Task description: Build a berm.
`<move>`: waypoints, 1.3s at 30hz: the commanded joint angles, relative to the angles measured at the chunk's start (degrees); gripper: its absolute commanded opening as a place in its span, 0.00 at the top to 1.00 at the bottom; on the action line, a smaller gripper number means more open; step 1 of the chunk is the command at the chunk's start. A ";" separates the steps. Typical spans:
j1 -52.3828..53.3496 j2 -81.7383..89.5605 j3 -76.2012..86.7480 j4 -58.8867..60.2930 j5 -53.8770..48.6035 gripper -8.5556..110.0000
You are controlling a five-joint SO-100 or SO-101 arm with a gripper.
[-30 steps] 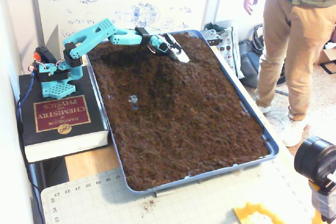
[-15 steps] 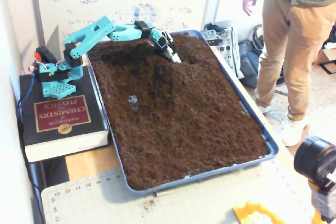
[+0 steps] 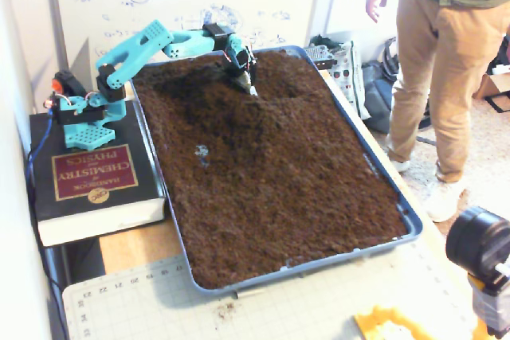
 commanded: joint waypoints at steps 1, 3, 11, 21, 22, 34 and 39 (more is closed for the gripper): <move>-1.58 2.02 2.11 7.12 1.23 0.93; -1.58 3.43 1.58 7.91 1.67 0.93; -0.79 13.27 1.41 6.42 1.85 0.93; 6.33 21.53 1.58 -20.21 0.53 0.93; 7.03 21.45 1.58 -23.55 0.00 0.93; 12.92 11.60 1.49 -42.36 -20.48 0.93; 13.62 7.82 1.49 -48.52 -24.52 0.93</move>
